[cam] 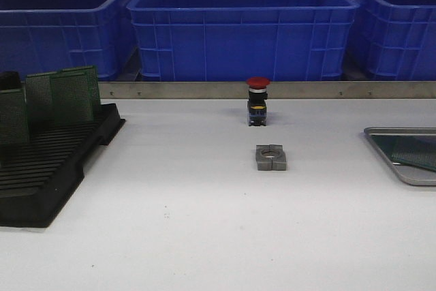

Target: Place circuit board on tray

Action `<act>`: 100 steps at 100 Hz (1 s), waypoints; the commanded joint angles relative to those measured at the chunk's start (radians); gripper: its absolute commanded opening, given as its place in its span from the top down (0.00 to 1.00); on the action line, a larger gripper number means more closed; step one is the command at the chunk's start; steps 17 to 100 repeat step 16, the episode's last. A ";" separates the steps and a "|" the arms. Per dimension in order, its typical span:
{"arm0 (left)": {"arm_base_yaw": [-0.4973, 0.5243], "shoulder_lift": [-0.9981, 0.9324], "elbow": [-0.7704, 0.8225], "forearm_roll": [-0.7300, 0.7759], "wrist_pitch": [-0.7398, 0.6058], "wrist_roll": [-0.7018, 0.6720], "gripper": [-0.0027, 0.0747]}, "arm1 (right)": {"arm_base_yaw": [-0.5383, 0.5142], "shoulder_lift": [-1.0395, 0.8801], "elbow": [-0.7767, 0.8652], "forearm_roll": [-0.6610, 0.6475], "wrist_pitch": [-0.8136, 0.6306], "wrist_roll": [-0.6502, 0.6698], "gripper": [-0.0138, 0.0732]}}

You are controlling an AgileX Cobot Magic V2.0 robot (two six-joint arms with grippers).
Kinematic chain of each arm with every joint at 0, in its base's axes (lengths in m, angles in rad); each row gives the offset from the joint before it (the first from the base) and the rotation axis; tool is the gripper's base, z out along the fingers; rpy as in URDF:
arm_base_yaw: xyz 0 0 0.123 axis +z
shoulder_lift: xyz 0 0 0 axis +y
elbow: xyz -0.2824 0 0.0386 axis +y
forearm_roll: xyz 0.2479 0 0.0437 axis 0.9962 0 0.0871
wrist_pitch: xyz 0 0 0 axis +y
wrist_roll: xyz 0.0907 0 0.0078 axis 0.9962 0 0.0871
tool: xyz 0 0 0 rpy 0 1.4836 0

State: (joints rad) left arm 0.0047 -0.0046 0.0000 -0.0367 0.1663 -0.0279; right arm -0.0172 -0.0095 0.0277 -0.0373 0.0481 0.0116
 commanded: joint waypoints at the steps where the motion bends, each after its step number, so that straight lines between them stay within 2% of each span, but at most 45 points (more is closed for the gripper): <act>1: -0.008 -0.031 0.049 -0.010 -0.079 -0.007 0.99 | -0.007 -0.028 -0.011 -0.009 -0.083 -0.002 0.96; 100: -0.008 -0.031 0.049 -0.010 -0.079 -0.007 0.99 | -0.007 -0.028 -0.011 -0.009 -0.083 -0.002 0.96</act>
